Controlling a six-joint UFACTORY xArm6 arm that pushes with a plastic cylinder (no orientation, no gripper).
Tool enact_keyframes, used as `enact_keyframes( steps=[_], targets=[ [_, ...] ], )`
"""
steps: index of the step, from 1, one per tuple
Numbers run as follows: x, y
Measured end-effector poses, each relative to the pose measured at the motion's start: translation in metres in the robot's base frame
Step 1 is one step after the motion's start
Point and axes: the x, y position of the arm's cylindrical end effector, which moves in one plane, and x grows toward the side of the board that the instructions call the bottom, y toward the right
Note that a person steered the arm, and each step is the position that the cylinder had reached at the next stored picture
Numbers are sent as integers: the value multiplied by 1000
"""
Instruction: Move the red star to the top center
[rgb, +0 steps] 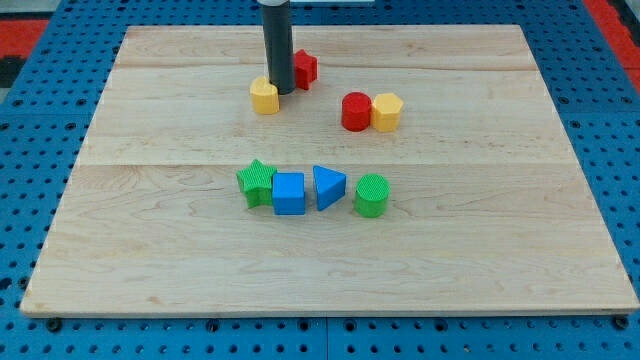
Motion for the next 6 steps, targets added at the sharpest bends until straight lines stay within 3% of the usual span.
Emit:
enact_keyframes(
  steps=[4,6],
  targets=[
    [-6,13],
    [-53,14]
  ],
)
